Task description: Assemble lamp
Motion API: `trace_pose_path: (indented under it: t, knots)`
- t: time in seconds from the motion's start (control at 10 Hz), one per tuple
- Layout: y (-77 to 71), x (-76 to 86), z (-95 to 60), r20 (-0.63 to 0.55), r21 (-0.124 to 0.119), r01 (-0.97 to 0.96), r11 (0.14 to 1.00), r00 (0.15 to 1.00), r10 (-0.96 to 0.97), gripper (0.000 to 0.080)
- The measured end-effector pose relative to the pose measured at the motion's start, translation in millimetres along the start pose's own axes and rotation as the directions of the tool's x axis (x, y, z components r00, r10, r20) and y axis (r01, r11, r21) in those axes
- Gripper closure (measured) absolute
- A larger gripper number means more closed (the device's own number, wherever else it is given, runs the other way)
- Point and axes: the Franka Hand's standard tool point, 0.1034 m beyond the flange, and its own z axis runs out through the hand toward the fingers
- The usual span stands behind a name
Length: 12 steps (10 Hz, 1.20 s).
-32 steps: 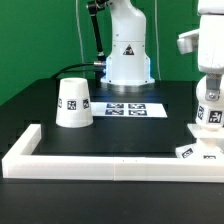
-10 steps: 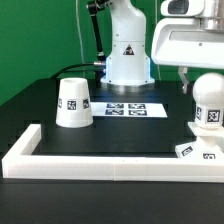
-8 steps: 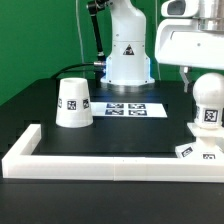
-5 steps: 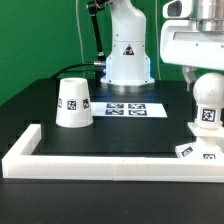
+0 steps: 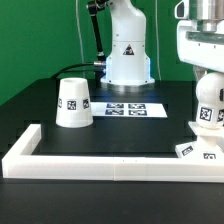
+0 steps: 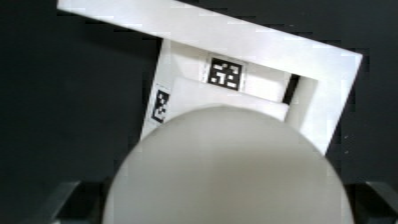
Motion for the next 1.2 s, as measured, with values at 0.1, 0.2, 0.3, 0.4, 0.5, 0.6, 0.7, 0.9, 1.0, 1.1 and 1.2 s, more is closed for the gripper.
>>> trace_pose_path:
  t: [0.1,0.2,0.3,0.4,0.5,0.6,0.7,0.9,1.0,1.1,1.2]
  knots:
    - [-0.3,-1.4,-0.1,0.009,0.001,-0.087,0.996,0.996,0.087,0.0220]
    - [-0.4,-2.0,-0.1,0.016,0.001,-0.142,0.990,0.990,0.142,0.0220]
    - [-0.3,-3.4,0.3,0.027,-0.001,-0.209,0.978,0.978,0.209,0.0220]
    - [-0.4,-4.7,0.6,0.033,-0.002,-0.239,0.971,0.970,0.239,0.0220]
    - [-0.9,-6.3,0.4,0.036,-0.004,-0.309,0.951,0.950,0.309,0.0220]
    - [-1.4,-7.6,0.2,0.037,-0.004,-0.337,0.942,0.941,0.337,0.0220]
    - [-1.6,-8.0,0.2,0.040,-0.003,-0.338,0.941,0.940,0.338,0.0219]
    - [-1.0,-6.8,0.1,0.040,0.001,-0.196,0.981,0.980,0.196,0.0121]
    - [-0.1,-6.2,0.2,0.040,-0.001,-0.131,0.991,0.991,0.131,0.0104]
    - [0.1,-6.3,0.7,0.039,0.002,-0.052,0.999,0.998,0.051,0.0104]
    - [0.5,-7.2,1.5,0.039,0.004,0.049,0.999,0.998,-0.049,0.0101]
